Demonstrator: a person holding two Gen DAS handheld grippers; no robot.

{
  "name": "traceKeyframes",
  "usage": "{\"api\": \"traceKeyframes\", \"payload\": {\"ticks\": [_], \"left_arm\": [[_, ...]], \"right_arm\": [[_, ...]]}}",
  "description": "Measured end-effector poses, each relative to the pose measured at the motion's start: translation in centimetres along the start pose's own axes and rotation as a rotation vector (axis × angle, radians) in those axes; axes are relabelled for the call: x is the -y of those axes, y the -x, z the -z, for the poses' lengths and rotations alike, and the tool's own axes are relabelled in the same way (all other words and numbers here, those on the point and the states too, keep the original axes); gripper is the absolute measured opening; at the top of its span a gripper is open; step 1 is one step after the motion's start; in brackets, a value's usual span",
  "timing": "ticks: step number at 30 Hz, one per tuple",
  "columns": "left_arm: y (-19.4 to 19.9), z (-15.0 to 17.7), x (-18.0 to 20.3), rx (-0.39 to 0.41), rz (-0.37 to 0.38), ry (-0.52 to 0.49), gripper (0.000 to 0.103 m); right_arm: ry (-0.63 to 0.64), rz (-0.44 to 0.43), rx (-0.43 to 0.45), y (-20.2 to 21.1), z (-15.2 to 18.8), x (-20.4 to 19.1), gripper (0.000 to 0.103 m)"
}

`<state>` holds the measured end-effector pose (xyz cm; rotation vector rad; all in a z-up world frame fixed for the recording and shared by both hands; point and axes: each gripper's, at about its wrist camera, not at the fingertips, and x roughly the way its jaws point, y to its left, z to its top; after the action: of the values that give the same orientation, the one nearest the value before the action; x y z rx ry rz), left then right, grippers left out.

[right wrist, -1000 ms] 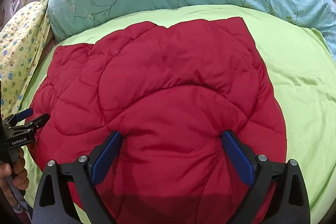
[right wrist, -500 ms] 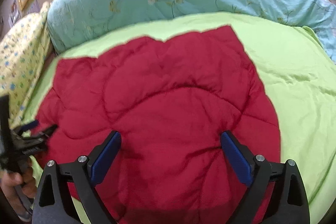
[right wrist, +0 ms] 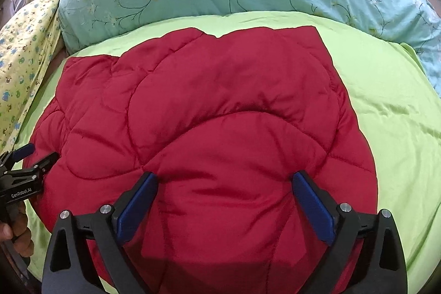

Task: Fold large clothes

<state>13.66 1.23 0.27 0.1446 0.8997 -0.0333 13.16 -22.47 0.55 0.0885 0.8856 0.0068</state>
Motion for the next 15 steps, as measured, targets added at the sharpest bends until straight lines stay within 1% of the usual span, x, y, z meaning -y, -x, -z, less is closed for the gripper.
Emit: {"api": "traceKeyframes", "payload": {"ticks": [15], "left_arm": [[0.11,0.23,0.07,0.004,-0.001,0.001,0.103]], "right_arm": [[-0.002,0.022,0.013,0.02,0.44,-0.15,0.099]]}}
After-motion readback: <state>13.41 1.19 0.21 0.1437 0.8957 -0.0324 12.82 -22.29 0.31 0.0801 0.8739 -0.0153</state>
